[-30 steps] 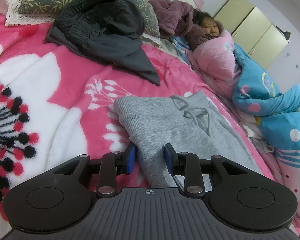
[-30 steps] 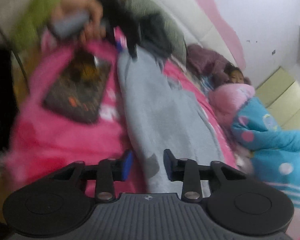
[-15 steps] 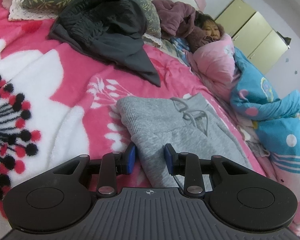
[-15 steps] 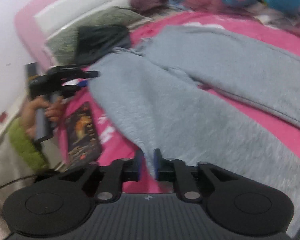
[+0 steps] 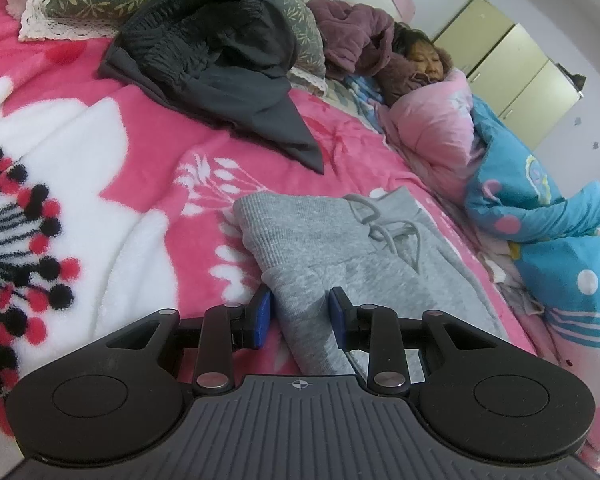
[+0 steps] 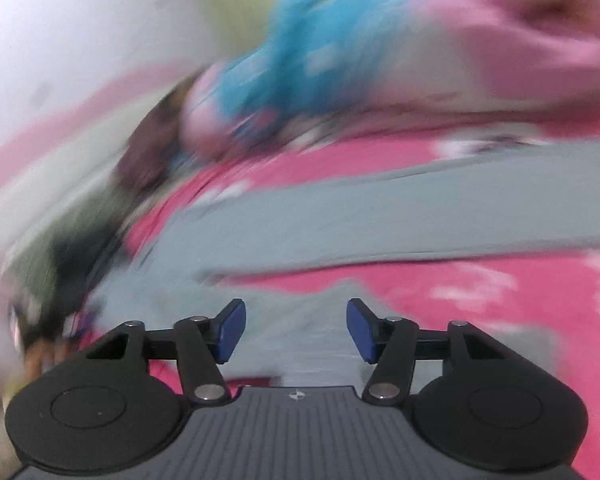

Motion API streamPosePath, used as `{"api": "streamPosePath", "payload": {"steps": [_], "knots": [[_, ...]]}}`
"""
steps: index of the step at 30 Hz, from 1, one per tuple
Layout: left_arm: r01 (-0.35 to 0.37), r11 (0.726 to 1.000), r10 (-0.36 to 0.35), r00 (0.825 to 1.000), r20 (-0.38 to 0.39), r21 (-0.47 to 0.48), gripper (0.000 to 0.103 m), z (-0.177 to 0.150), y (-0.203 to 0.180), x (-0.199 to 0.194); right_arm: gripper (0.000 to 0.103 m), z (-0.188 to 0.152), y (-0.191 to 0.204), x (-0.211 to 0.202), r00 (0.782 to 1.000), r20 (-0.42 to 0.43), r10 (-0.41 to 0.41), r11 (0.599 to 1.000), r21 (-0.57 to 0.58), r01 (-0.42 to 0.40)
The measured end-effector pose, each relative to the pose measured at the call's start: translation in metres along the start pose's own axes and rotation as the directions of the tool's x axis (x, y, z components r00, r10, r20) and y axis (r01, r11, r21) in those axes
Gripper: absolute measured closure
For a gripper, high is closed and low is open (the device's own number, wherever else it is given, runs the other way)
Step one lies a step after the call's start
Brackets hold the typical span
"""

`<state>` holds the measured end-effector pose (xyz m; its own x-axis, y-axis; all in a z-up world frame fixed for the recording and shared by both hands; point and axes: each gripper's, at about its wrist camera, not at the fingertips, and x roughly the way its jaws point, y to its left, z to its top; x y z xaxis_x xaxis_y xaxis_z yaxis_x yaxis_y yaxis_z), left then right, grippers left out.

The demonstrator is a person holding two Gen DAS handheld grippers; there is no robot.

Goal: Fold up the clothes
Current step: 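Move the open right tool over a grey sweatpants leg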

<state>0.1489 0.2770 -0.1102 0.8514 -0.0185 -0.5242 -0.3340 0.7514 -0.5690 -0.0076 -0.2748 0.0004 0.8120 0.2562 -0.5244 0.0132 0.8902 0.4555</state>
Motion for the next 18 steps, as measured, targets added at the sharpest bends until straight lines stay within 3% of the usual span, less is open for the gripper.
{"api": "streamPosePath", "payload": {"steps": [1, 4, 8, 11, 14, 18], "knots": [[-0.004, 1.000, 0.004, 1.000, 0.003, 0.004, 0.073, -0.001, -0.001, 0.000, 0.043, -0.001, -0.012, -0.015, 0.999, 0.025, -0.036, 0.998, 0.054, 0.035], [-0.013, 1.000, 0.013, 1.000, 0.012, 0.009, 0.073, -0.002, -0.002, -0.001, 0.040, -0.013, -0.022, -0.042, 0.994, 0.046, -0.095, 0.994, 0.055, 0.092], [-0.020, 1.000, 0.020, 1.000, 0.019, -0.002, 0.072, -0.004, -0.003, -0.001, 0.030, -0.037, -0.009, -0.045, 0.993, -0.009, -0.122, 0.990, -0.070, 0.121], [-0.022, 1.000, 0.023, 0.999, 0.026, -0.011, 0.072, -0.005, -0.003, -0.001, 0.027, -0.055, -0.005, -0.035, 0.991, -0.065, -0.121, 0.992, -0.053, 0.117], [-0.025, 1.000, 0.026, 0.999, 0.032, -0.009, 0.072, -0.006, -0.004, -0.001, 0.017, -0.074, 0.013, -0.023, 0.985, -0.082, -0.153, 0.976, -0.171, 0.137], [-0.027, 1.000, 0.027, 0.999, 0.032, 0.002, 0.071, -0.007, -0.005, -0.002, 0.013, -0.095, 0.032, -0.003, 0.968, -0.050, -0.244, 0.924, -0.314, 0.217]]}}
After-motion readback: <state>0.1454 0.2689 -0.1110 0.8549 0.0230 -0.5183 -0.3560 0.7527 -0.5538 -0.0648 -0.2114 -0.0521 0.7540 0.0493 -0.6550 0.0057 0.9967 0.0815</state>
